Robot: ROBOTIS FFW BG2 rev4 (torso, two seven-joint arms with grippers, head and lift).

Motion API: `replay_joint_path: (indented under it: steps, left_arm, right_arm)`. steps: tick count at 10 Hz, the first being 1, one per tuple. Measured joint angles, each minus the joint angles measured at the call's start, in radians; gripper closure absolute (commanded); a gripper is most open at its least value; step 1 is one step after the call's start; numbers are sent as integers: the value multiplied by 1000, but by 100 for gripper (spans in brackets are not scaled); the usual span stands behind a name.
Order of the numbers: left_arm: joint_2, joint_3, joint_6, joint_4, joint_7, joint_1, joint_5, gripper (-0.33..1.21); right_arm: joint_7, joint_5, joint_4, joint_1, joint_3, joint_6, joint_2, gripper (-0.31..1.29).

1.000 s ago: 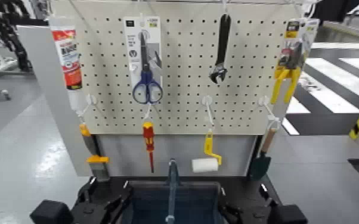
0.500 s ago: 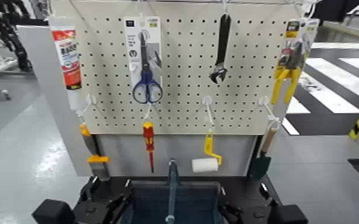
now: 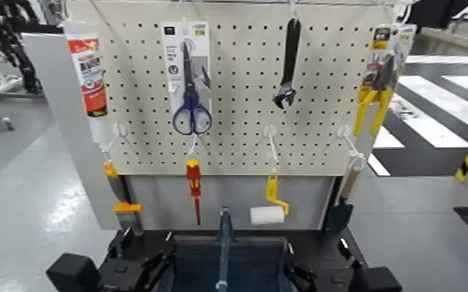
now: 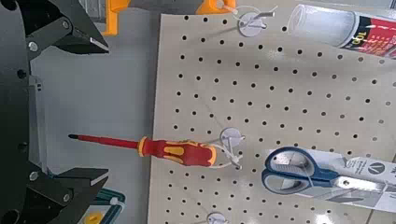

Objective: Place the crate on the table.

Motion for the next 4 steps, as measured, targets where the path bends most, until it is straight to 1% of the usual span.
replay_joint_path:
  steps: [4]
  left_arm:
    - [-1,6,27,-21,4,11,-18,34]
  right_arm:
    - [-1,0,0,1,-1,-3,1,14]
